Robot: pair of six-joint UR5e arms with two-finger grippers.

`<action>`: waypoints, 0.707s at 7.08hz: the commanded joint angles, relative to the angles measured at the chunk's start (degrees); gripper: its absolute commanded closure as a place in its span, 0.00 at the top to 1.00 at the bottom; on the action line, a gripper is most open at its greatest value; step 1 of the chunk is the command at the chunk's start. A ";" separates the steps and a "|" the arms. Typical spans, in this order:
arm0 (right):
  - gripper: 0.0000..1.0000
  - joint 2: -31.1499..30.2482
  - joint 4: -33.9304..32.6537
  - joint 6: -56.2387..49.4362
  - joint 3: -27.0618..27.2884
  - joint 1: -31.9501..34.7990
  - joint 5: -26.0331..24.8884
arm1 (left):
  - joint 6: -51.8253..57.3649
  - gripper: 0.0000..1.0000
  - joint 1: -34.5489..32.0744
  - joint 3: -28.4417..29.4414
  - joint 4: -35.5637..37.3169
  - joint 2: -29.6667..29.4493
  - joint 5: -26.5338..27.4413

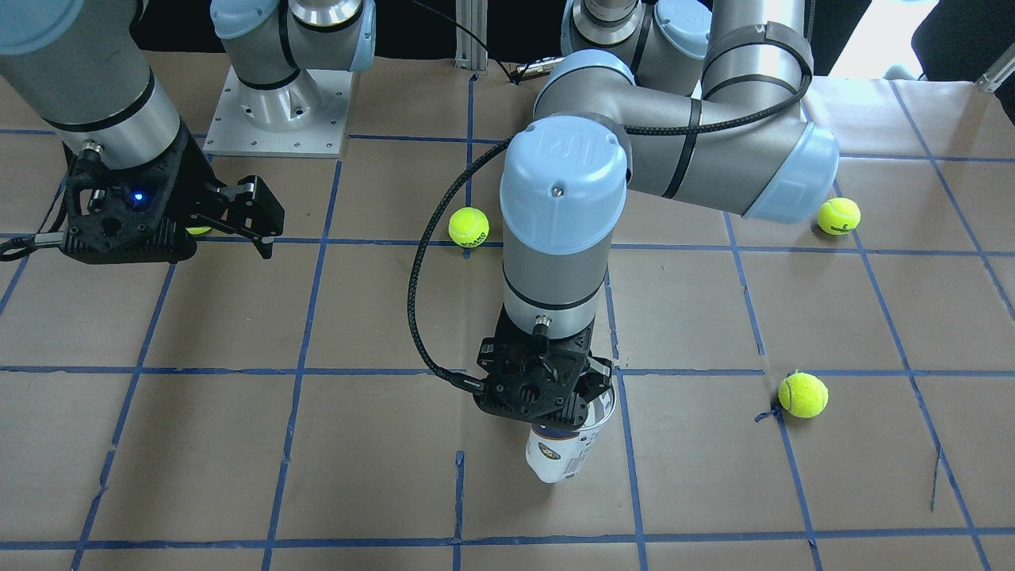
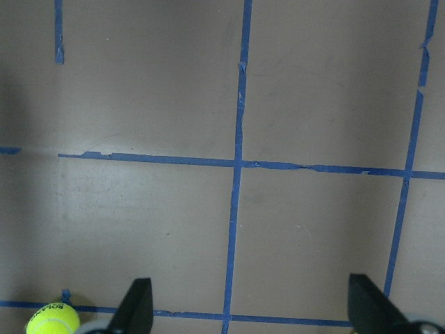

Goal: Lift up tennis ball bucket
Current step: 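Stand the can upright on the table with the left gripper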

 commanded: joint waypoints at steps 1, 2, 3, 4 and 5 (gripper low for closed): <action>1.00 0.00 -0.02 -0.01 0.06 -0.14 0.03 | 3.22 0.02 0.15 1.57 -0.55 -4.32 -5.40; 1.00 0.09 -0.02 -0.09 0.06 -0.40 0.03 | 3.22 0.03 0.41 2.19 -1.86 -4.77 -5.63; 1.00 0.09 -0.10 -0.09 0.06 -0.40 0.12 | 3.13 0.43 1.11 2.28 -4.39 -4.95 -5.46; 1.00 0.09 -0.11 -0.09 0.06 -0.40 0.12 | 3.13 0.99 1.20 3.06 -5.55 -4.78 -5.19; 1.00 0.09 -0.11 -0.01 0.06 -0.40 0.12 | 2.96 1.00 1.20 4.55 -7.65 -4.52 -5.19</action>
